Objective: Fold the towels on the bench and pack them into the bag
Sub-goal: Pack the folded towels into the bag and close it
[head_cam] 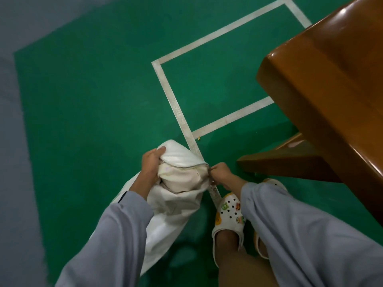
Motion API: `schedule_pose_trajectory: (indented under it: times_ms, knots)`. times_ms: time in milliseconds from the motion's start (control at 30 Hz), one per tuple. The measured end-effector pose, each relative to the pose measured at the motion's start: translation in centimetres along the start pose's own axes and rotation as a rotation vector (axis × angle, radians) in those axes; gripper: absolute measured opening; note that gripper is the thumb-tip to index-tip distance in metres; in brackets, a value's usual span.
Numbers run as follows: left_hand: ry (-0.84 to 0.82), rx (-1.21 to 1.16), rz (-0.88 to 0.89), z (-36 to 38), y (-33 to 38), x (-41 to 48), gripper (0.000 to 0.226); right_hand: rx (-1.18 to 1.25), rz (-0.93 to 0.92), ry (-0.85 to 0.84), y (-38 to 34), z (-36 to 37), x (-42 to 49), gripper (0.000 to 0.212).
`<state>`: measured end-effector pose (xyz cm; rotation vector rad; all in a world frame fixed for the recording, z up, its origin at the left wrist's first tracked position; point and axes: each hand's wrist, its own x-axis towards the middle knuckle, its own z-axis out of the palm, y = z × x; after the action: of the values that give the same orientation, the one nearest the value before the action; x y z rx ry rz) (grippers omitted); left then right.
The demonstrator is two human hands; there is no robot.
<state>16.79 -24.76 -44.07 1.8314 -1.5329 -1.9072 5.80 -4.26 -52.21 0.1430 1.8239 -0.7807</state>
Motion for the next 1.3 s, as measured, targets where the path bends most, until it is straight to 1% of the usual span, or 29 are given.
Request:
schedule_pose_trajectory:
  times_ms: [67,167,233,267,300,333,400,467,500,567,633,700,800,900,1000,1067,1133,1200,1300]
  knots:
    - [-0.013,0.062,0.048,0.5,0.1,-0.4,0.017,-0.076,-0.003,0.032,-0.1,0.3,1.0,0.016]
    - [-0.06,0.201,0.101,1.5,-0.1,-1.5,0.016,-0.126,-0.043,0.095,-1.4,-0.4,0.7,0.024]
    - [-0.089,0.255,0.128,2.0,-0.7,-2.0,0.03,-0.161,-0.079,0.1,-2.7,-1.4,0.4,0.029]
    - [-0.09,0.303,0.161,2.2,-1.2,-2.3,0.038,-0.129,-0.081,0.11,-3.6,-1.8,0.3,0.032]
    - [-0.086,0.358,0.212,2.4,-1.8,-2.4,0.041,-0.094,-0.093,0.126,-4.6,-2.2,0.3,0.032]
    - [-0.085,0.41,0.268,2.7,-2.4,-2.8,0.038,-0.078,-0.13,0.116,-5.7,-2.3,0.5,0.029]
    - [-0.06,0.488,0.396,3.6,-3.5,-4.2,0.035,-0.113,-0.241,0.013,-8.1,-1.2,-0.1,0.021]
    - [-0.031,0.525,0.51,5.1,-4.9,-6.0,0.034,-0.146,-0.297,-0.093,-9.9,0.6,-0.6,0.025]
    - [-0.024,0.536,0.564,5.9,-5.7,-6.7,0.033,-0.184,-0.314,-0.116,-10.5,1.5,-0.7,0.026]
    - [0.013,0.511,0.619,7.1,-6.8,-7.6,0.03,-0.369,-0.324,-0.157,-11.3,2.6,-0.6,0.025]
    - [0.048,0.49,0.636,7.7,-7.1,-7.9,0.027,-0.515,-0.283,-0.204,-11.9,3.1,-0.5,0.034]
    - [0.057,0.494,0.65,7.7,-7.3,-8.1,0.028,-0.603,-0.28,-0.204,-12.4,3.0,-0.6,0.038]
    - [0.033,0.518,0.651,7.7,-7.8,-8.6,0.028,-0.742,-0.302,-0.133,-12.4,3.1,-0.3,0.032]
    - [-0.016,0.524,0.635,7.9,-8.4,-8.9,0.031,-0.895,-0.29,-0.132,-12.0,3.2,0.2,0.03]
    - [-0.025,0.5,0.632,8.0,-8.2,-8.7,0.035,-0.973,-0.321,-0.102,-11.9,3.6,0.2,0.016]
    - [-0.032,0.473,0.635,7.9,-7.9,-8.6,0.035,-0.976,-0.311,-0.08,-11.5,4.2,0.5,0.011]
    - [-0.024,0.475,0.65,8.0,-7.8,-8.8,0.036,-0.986,-0.276,-0.082,-11.5,4.3,0.4,0.012]
    - [-0.006,0.493,0.656,8.1,-7.7,-9.1,0.037,-1.029,-0.239,-0.143,-11.8,4.0,0.6,0.014]
    - [-0.018,0.501,0.67,8.1,-8.0,-9.6,0.036,-1.036,-0.24,-0.174,-12.1,2.9,1.1,0.026]
